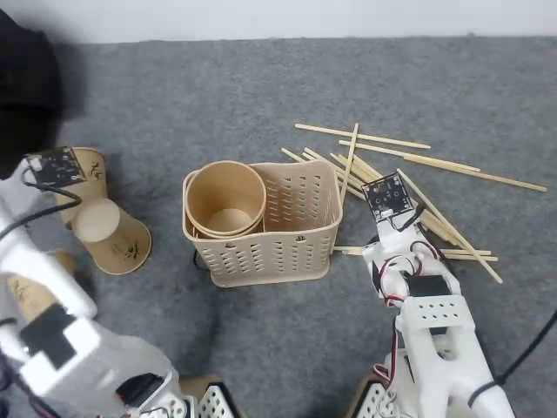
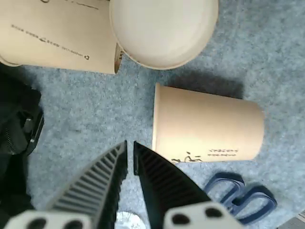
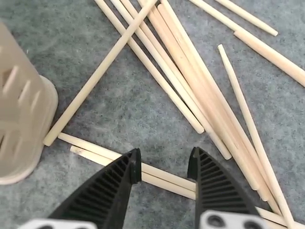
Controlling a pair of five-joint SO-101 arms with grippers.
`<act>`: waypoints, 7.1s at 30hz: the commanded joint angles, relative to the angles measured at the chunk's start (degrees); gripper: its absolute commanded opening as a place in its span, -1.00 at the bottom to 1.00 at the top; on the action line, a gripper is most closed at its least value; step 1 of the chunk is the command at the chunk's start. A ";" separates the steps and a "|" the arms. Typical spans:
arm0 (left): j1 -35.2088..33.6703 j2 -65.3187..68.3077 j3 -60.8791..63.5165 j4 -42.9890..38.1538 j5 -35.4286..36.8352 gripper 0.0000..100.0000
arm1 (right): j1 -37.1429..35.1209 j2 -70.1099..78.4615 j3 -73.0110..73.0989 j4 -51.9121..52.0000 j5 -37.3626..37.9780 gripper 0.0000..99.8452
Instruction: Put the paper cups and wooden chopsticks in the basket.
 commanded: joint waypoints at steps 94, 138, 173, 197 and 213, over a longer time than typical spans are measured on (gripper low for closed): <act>19.16 21.63 -21.67 -5.89 38.95 -0.89 | -0.57 -0.40 -0.35 -0.75 0.79 -0.64; 23.65 68.57 -80.22 -13.80 52.84 -0.86 | -0.57 0.04 -0.35 -0.92 2.90 -0.64; 17.67 58.46 -71.08 -16.00 45.80 -0.75 | -0.66 0.04 -0.26 -1.01 2.99 -0.64; 9.32 56.79 -70.99 1.67 18.20 -0.88 | -0.66 0.13 -0.26 -1.01 3.08 -0.64; -3.60 46.68 -63.96 1.76 8.44 -0.88 | -2.33 0.13 -0.18 -1.10 3.16 -0.64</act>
